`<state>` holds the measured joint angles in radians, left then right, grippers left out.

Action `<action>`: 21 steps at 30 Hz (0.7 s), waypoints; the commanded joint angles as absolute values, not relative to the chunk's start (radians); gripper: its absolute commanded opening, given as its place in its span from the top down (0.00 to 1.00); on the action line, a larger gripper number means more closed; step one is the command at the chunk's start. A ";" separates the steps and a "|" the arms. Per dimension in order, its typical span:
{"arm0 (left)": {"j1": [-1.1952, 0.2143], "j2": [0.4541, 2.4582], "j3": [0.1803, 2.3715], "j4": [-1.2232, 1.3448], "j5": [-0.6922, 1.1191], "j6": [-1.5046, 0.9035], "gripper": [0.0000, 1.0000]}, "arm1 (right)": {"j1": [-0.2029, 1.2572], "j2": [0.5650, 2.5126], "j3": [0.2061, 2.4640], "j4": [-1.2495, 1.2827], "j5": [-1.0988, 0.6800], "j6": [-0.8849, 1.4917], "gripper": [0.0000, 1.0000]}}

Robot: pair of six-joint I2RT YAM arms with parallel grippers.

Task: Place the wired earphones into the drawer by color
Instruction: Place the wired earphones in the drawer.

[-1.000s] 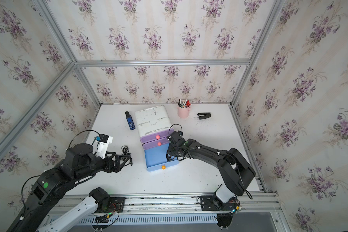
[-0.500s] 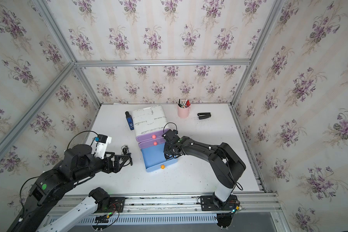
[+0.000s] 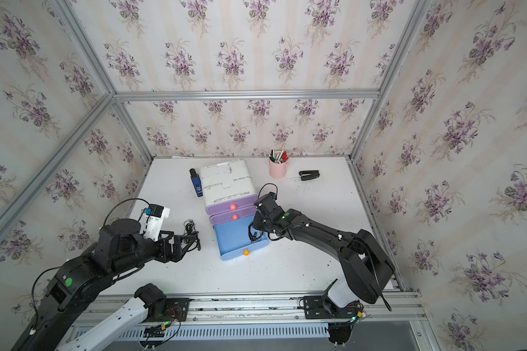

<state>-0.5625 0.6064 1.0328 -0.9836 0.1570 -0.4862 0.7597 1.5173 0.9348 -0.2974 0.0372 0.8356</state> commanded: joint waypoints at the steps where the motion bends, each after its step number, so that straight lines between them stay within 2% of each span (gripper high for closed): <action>1: -0.561 0.603 1.034 -0.983 0.152 -0.485 0.00 | 0.736 1.508 0.911 -0.274 0.029 0.844 0.77; 21: -0.561 0.594 1.032 -1.001 0.133 -0.479 0.00 | 0.718 1.611 0.958 -0.247 -0.016 0.803 0.78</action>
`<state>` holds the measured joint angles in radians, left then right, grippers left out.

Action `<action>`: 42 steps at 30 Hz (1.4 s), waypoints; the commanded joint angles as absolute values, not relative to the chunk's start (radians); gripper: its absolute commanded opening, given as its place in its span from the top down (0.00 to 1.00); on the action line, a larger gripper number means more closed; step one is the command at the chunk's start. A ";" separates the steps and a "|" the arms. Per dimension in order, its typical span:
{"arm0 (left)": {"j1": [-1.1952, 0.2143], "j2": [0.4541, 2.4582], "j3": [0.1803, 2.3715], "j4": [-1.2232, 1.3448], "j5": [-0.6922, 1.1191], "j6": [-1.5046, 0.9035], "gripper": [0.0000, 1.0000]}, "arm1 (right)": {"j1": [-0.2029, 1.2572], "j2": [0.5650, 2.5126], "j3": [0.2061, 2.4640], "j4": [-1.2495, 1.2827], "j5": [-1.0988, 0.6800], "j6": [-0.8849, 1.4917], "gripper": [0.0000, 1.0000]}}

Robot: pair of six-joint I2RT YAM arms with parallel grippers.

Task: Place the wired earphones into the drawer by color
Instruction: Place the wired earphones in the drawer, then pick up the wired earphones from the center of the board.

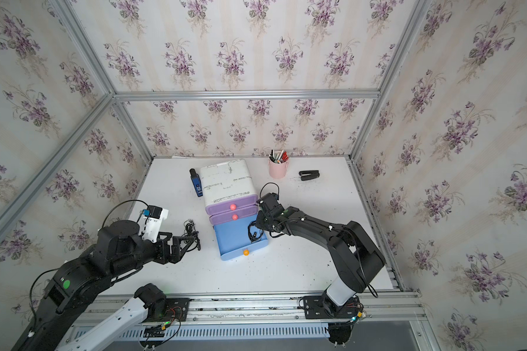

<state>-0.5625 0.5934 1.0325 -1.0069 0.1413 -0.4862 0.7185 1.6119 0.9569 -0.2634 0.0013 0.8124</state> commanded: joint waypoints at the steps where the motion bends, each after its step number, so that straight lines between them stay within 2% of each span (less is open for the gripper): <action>1: -0.561 0.593 1.031 -1.000 0.132 -0.478 0.00 | 0.718 1.609 0.956 -0.239 -0.025 0.805 0.78; 14: -0.561 0.588 1.014 -0.990 0.132 -0.483 0.00 | 0.749 1.604 0.950 -0.218 -0.117 0.802 0.78; 22: -0.561 0.581 1.000 -0.995 0.120 -0.488 0.00 | 0.742 1.541 0.932 -0.244 -0.066 0.797 0.77; 28: -0.561 0.615 0.954 -1.028 -0.026 -0.538 0.00 | 0.732 1.486 0.954 -0.297 -0.048 0.771 0.72; 31: -0.529 0.732 0.956 -1.121 -0.101 -0.596 0.00 | 0.729 1.450 0.947 -0.313 -0.053 0.765 0.72; 35: -0.432 0.853 0.922 -1.112 -0.030 -0.630 0.00 | 0.729 1.402 0.923 -0.325 -0.064 0.767 0.72; 38: -0.318 0.914 0.872 -1.039 0.135 -0.630 0.02 | 0.729 1.366 0.897 -0.322 -0.073 0.776 0.72; 42: -0.275 0.991 0.805 -0.940 0.220 -0.618 0.08 | 0.729 1.329 0.860 -0.310 -0.082 0.785 0.72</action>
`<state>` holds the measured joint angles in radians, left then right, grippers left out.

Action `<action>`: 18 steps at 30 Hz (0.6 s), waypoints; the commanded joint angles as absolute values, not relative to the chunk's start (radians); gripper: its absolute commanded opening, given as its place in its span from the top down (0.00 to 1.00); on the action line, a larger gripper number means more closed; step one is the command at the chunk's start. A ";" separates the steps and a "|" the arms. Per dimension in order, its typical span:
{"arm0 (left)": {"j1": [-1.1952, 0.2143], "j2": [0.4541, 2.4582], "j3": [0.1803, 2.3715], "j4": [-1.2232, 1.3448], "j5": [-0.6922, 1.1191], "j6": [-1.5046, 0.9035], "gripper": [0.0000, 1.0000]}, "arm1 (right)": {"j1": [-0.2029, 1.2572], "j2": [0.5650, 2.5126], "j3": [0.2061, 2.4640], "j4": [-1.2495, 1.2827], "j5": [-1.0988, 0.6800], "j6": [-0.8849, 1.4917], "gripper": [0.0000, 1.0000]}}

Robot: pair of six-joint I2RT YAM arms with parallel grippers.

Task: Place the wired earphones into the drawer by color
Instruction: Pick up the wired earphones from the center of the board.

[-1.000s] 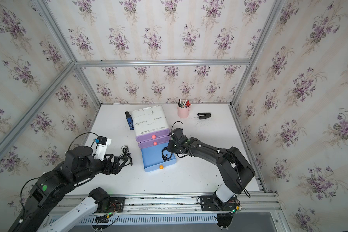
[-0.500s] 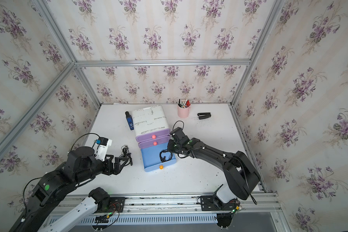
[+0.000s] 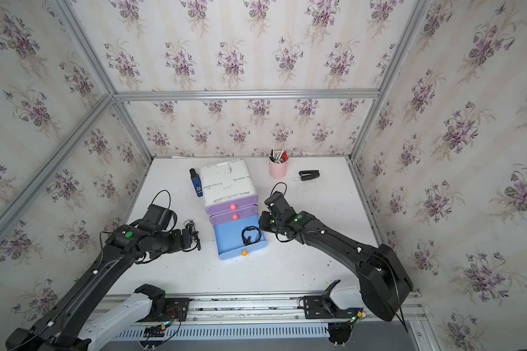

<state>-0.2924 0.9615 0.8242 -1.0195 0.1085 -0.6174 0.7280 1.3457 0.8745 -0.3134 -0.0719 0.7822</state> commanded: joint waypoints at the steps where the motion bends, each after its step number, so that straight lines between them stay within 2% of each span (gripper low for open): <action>1: -0.271 1.019 0.801 -0.925 0.235 -0.613 0.12 | 0.729 1.325 0.853 -0.310 -0.082 0.785 0.72; 5: -0.268 1.110 0.771 -0.839 0.278 -0.630 0.25 | 0.729 1.325 0.838 -0.306 -0.090 0.784 0.72; 8: -0.268 1.158 0.753 -0.787 0.265 -0.639 0.31 | 0.729 1.330 0.836 -0.302 -0.091 0.781 0.72; 16: -0.270 1.269 0.723 -0.695 0.195 -0.681 0.44 | 0.729 1.353 0.838 -0.283 -0.107 0.770 0.73; 18: -0.269 1.286 0.720 -0.676 0.170 -0.693 0.44 | 0.729 1.355 0.836 -0.282 -0.109 0.767 0.73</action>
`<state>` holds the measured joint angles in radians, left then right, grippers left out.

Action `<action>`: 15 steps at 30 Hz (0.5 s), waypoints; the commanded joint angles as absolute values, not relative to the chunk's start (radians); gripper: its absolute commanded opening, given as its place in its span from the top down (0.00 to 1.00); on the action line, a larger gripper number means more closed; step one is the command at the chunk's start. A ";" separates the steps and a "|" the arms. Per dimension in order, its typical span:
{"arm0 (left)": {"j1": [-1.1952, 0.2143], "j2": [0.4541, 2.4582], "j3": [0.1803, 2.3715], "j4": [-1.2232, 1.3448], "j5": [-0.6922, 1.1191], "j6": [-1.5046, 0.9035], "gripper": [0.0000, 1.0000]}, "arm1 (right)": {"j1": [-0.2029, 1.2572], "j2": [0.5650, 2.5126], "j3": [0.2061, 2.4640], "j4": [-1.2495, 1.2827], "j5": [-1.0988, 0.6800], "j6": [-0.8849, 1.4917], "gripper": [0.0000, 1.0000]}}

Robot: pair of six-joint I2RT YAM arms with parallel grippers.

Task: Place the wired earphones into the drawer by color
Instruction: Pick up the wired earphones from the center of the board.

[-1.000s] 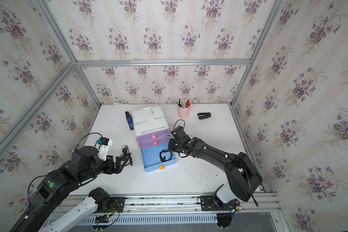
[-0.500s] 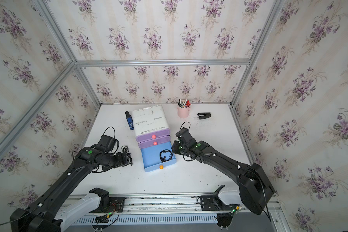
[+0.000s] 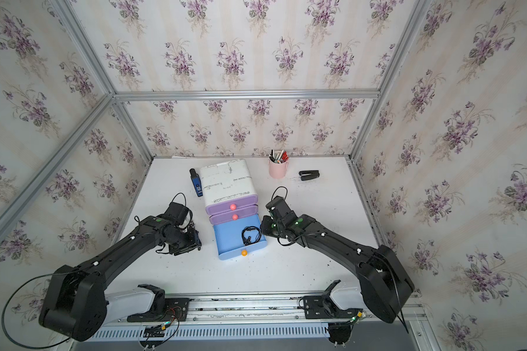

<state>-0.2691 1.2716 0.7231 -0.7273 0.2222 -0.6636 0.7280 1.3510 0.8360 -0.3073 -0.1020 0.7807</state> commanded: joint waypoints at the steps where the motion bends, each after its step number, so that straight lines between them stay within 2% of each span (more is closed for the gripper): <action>1: -0.269 1.295 0.718 -0.665 0.158 -0.701 0.48 | 0.729 1.355 0.836 -0.281 -0.109 0.764 0.73; 15: -0.270 1.463 0.758 -0.588 0.111 -0.708 0.53 | 0.729 1.345 0.803 -0.276 -0.110 0.755 0.72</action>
<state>-0.2699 1.4506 0.7486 -0.6014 0.1402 -0.7059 0.7280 1.3510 0.8070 -0.2886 -0.1135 0.7624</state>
